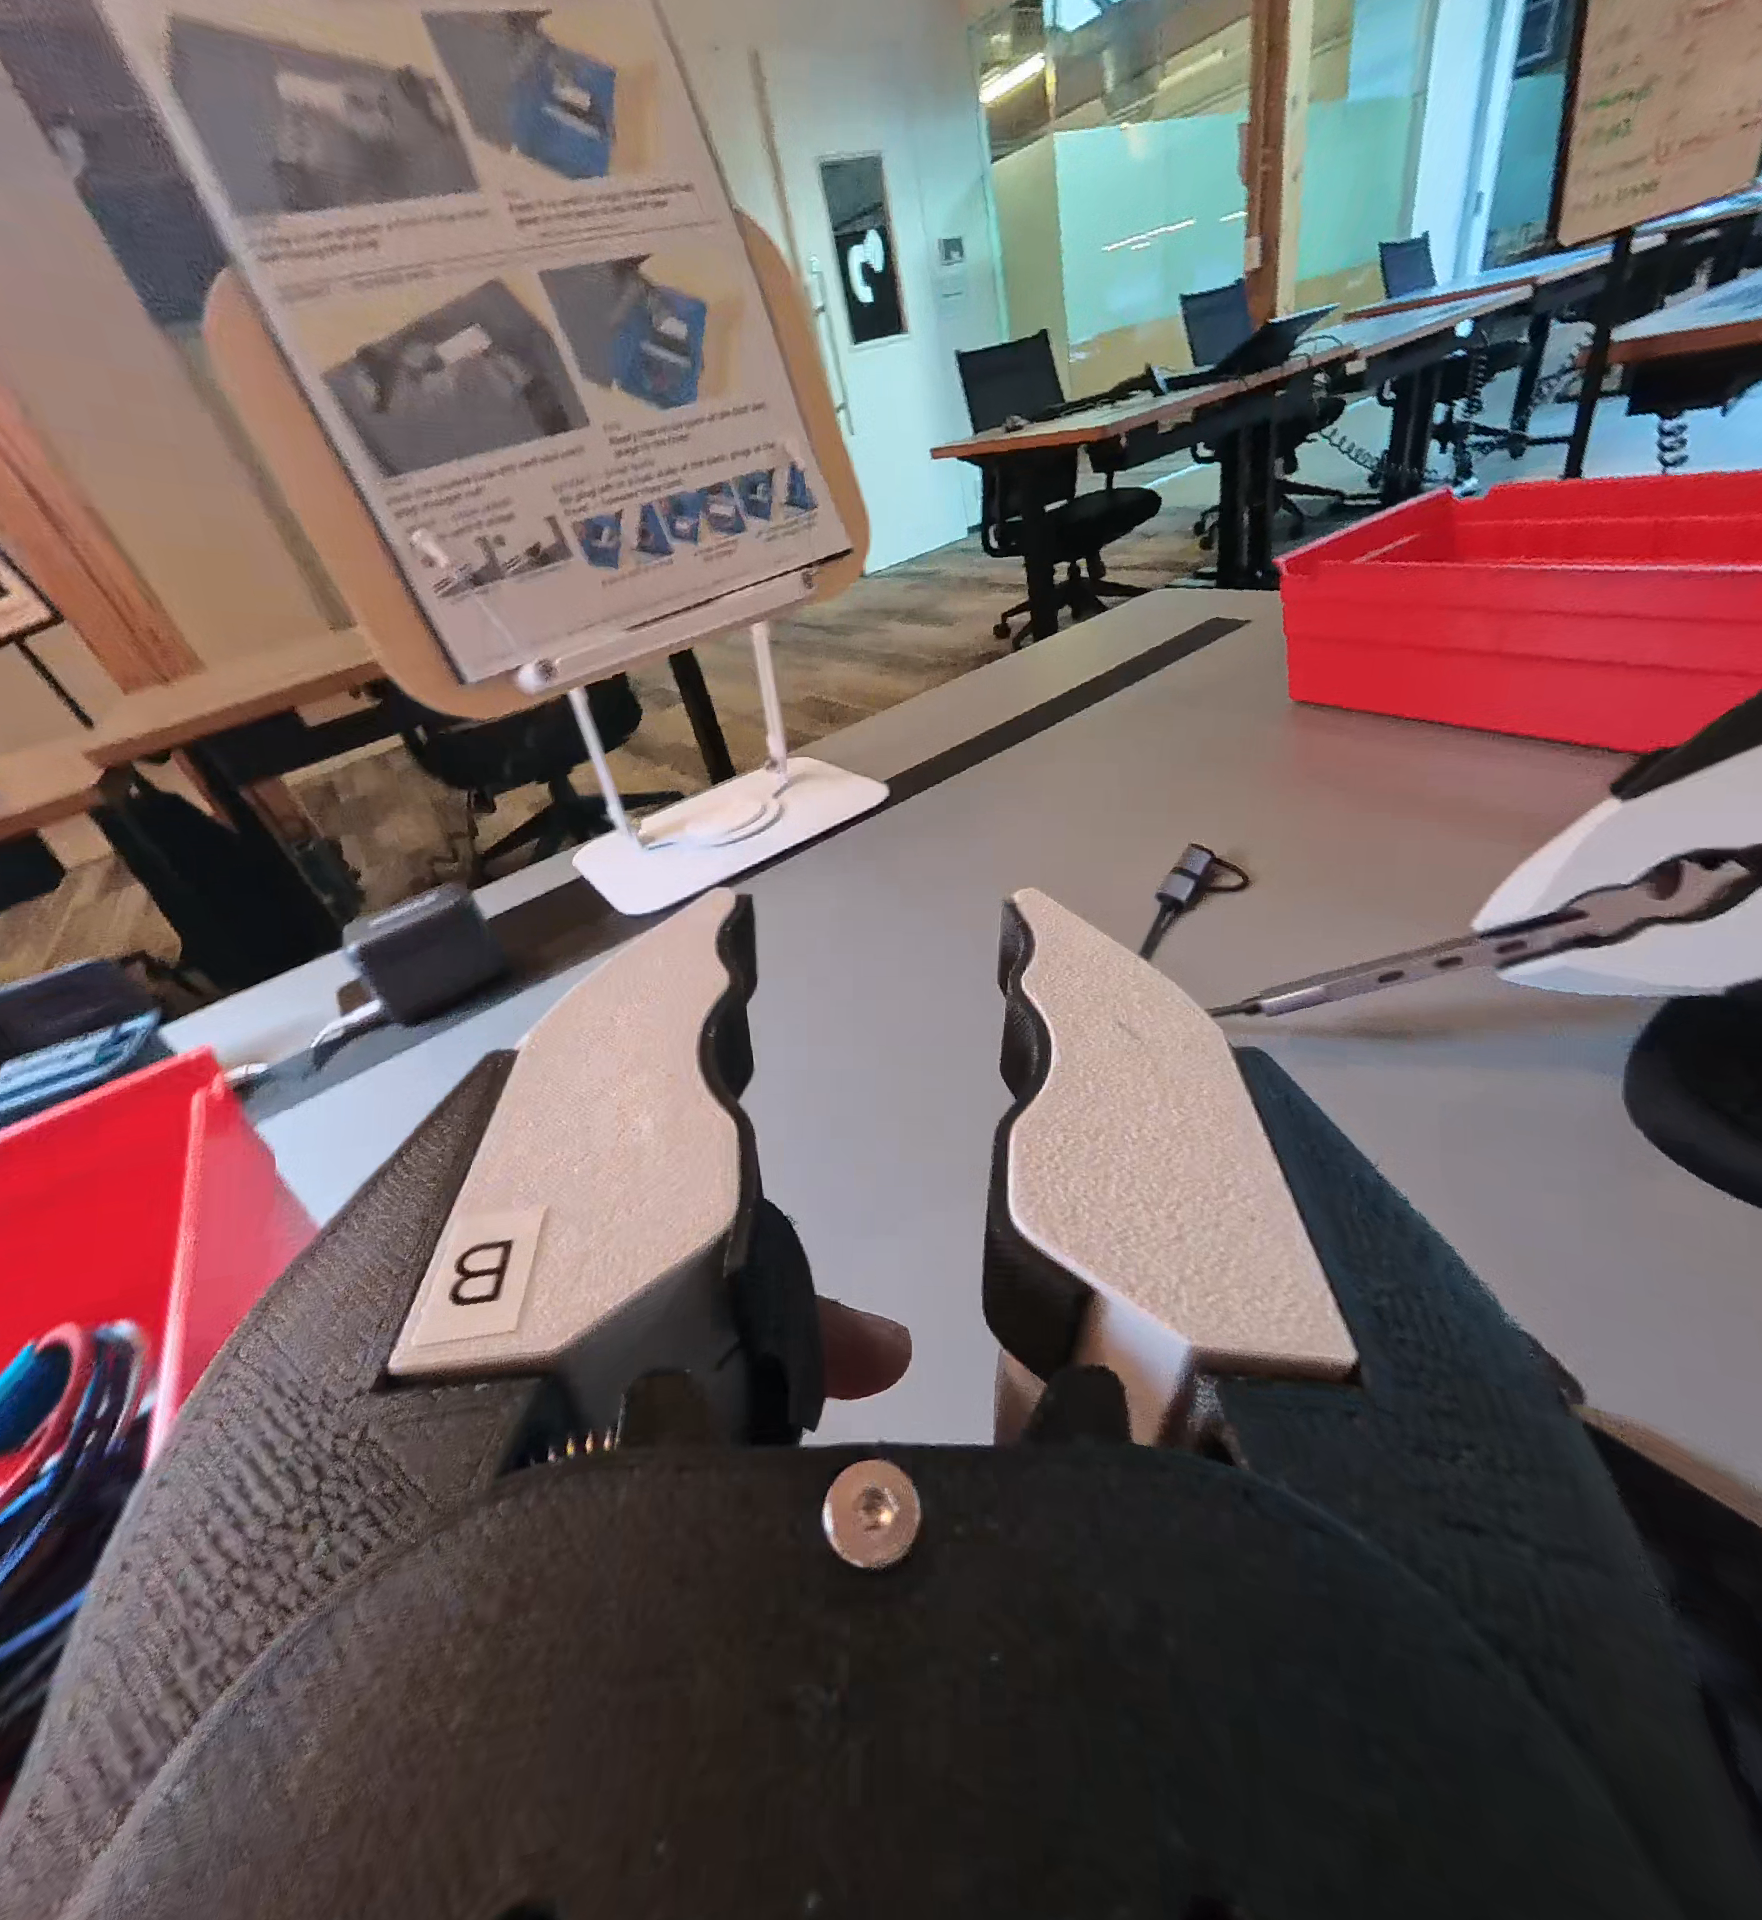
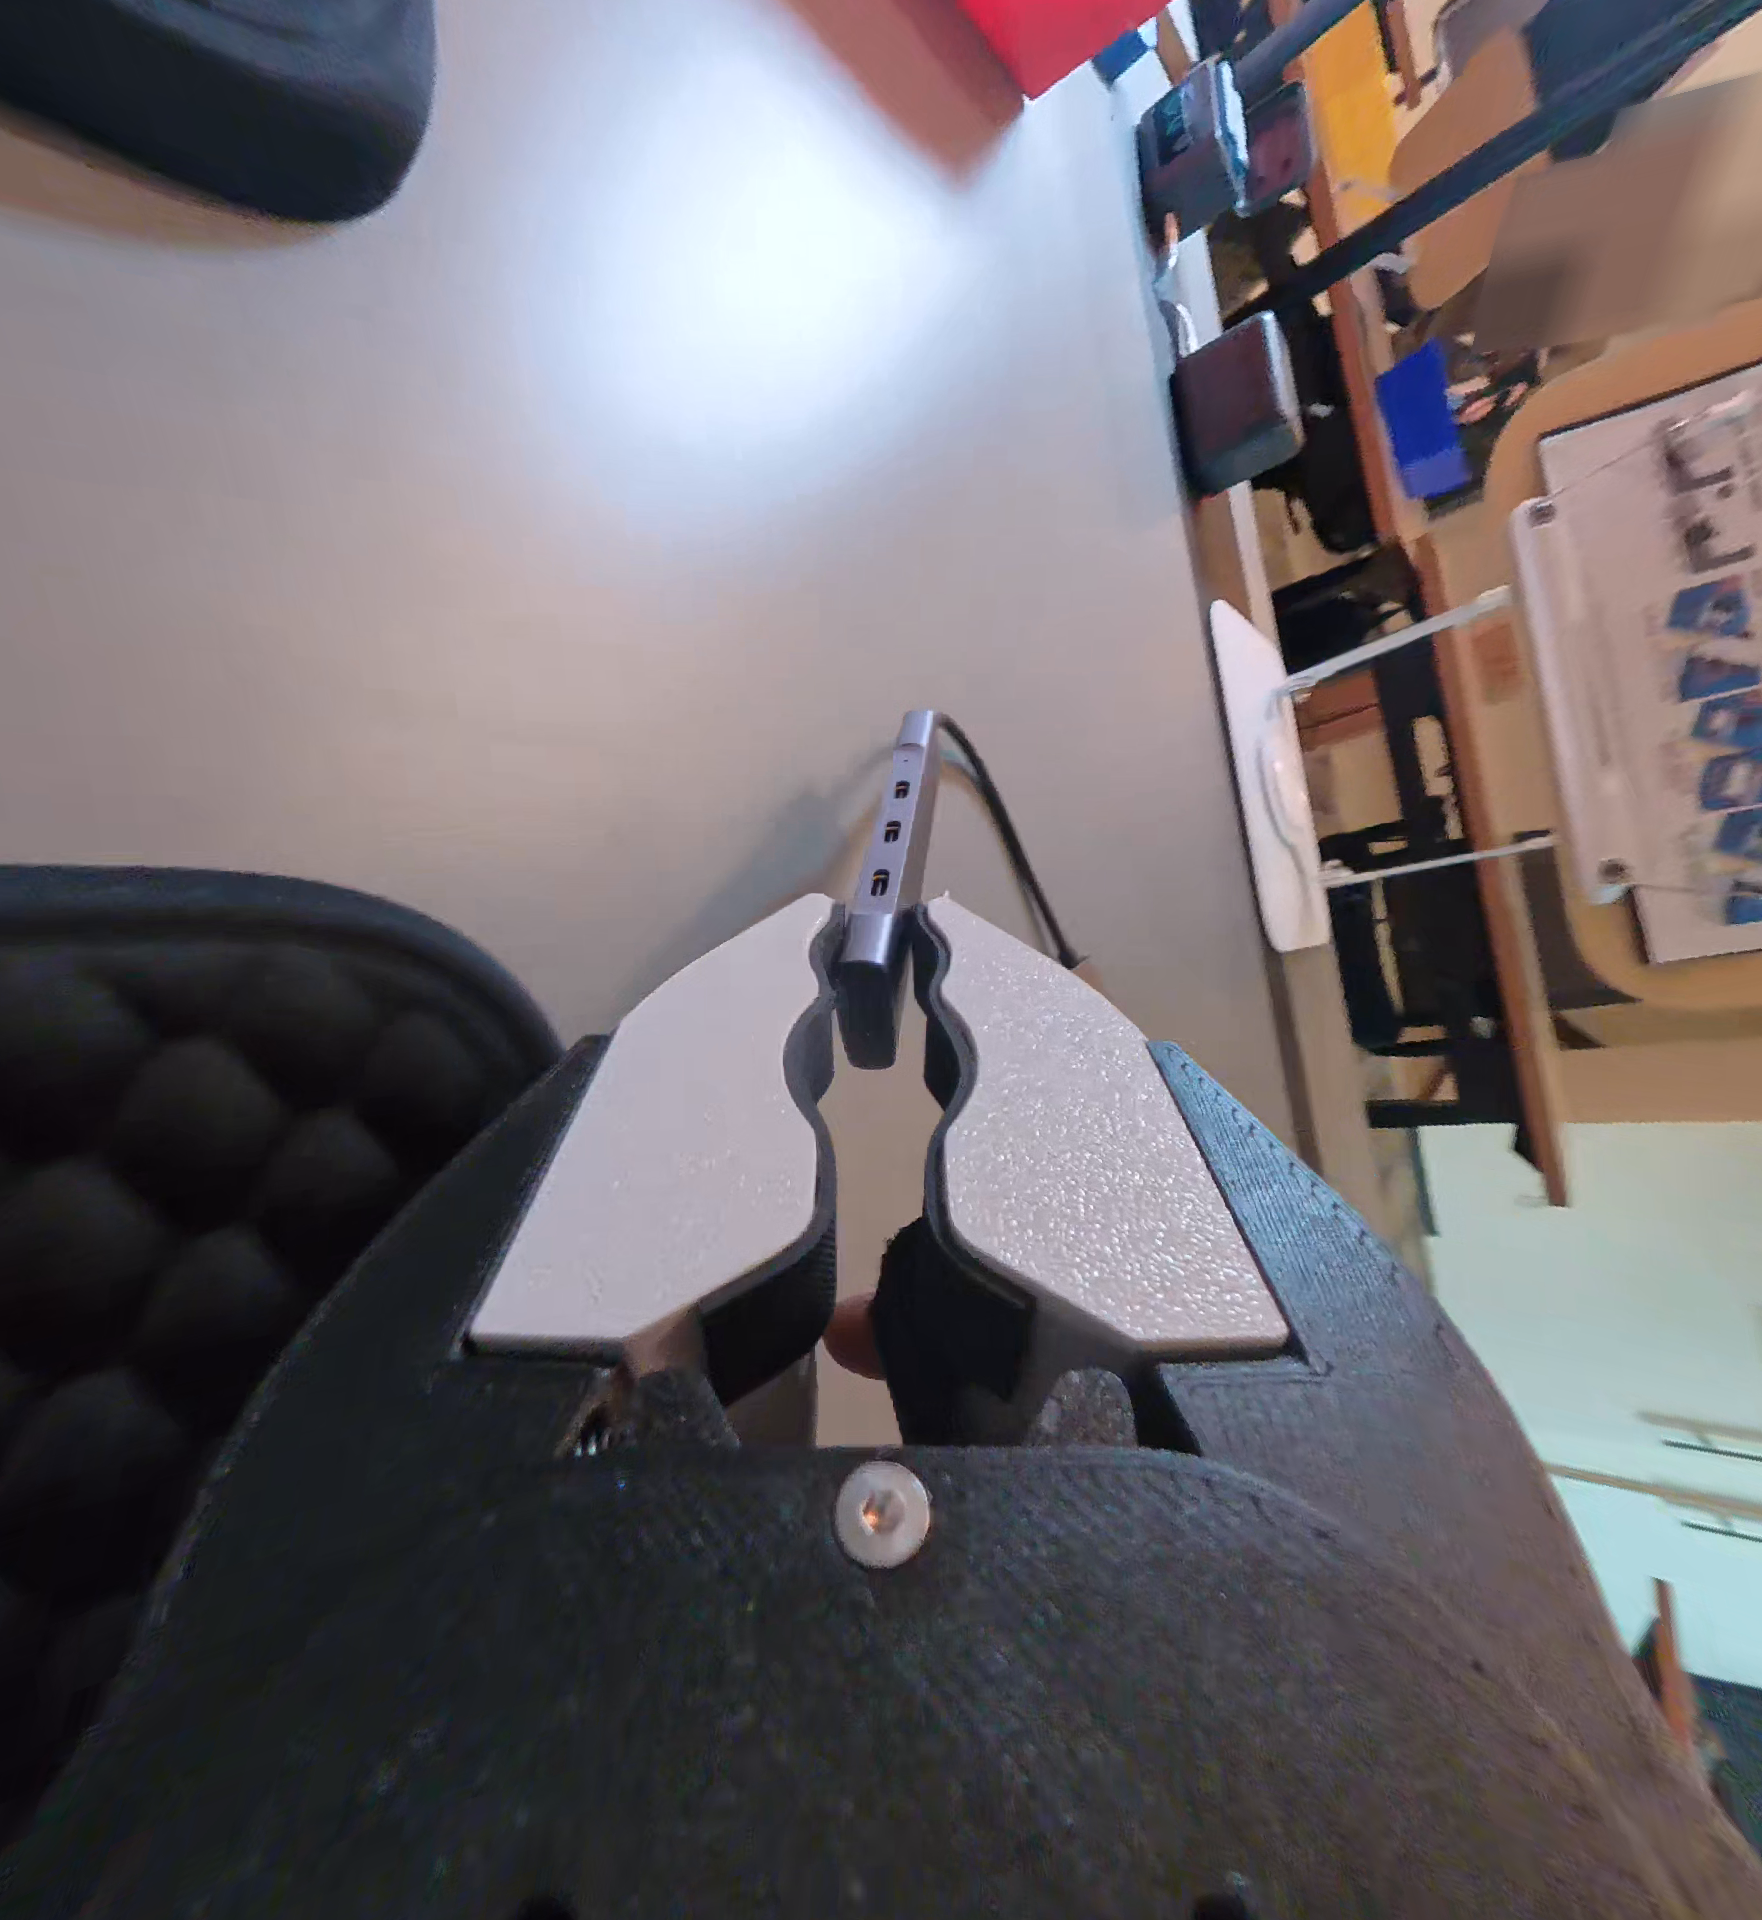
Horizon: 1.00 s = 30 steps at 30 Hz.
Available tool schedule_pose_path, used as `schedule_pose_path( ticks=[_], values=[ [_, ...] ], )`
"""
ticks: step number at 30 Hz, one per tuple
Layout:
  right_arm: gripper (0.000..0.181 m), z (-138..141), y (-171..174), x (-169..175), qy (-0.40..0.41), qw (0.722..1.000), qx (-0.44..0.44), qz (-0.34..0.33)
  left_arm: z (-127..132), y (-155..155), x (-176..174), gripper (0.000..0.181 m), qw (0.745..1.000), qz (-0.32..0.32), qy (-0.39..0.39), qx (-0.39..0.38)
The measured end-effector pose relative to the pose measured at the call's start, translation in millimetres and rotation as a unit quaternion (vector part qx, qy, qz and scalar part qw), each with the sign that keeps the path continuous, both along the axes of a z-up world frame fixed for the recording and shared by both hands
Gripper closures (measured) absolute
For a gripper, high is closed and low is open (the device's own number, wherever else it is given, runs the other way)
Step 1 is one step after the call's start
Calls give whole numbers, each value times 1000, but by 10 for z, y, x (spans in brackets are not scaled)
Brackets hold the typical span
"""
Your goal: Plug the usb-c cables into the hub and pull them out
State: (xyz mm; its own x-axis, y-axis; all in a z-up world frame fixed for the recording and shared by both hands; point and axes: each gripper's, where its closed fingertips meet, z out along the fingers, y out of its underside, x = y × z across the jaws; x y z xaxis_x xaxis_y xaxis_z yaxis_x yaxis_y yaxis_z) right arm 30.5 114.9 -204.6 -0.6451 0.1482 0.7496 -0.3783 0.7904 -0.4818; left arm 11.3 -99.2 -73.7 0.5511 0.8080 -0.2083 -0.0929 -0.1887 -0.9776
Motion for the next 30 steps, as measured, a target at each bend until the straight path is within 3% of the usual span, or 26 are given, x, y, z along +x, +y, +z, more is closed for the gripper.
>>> schedule_pose_path(
  ticks=[7, 9, 11, 14, 17, 21, 25, 27, 30],
  values=[
    [151, -236, -7, 212, -135, 990, -8, 27, 55, -409, 27, 136, 998, 47, -19, 31],
    [138, -213, -10, 269, -185, 982, -23, 34, 40, -476, 47, 135, 998, 55, -27, 27],
    [120, -118, -22, 316, -246, 967, -61, 36, 8, -527, 64, 132, 997, 60, -38, 16],
    [106, 258, -84, 255, -301, 935, -183, 36, 4, -601, 80, 127, 996, 65, -49, 22],
    [98, 588, -87, -3, -282, 916, -285, 5, -3, -737, 55, 120, 995, 80, -61, 21],
    [87, 822, -152, -264, -251, 900, -357, -7, 62, -1134, 2, 114, 991, 108, -81, -2],
    [89, 933, -211, -438, -250, 871, -424, 6, 1, -1693, -151, 114, 983, 105, -143, -47],
    [92, 941, -193, -490, -260, 854, -451, 9, -49, -2020, -300, 114, 973, 130, -158, -110],
    [95, 896, -80, -557, -255, 851, -459, -10, -68, -2344, -570, 121, 956, 138, -187, -180]
  ],
)
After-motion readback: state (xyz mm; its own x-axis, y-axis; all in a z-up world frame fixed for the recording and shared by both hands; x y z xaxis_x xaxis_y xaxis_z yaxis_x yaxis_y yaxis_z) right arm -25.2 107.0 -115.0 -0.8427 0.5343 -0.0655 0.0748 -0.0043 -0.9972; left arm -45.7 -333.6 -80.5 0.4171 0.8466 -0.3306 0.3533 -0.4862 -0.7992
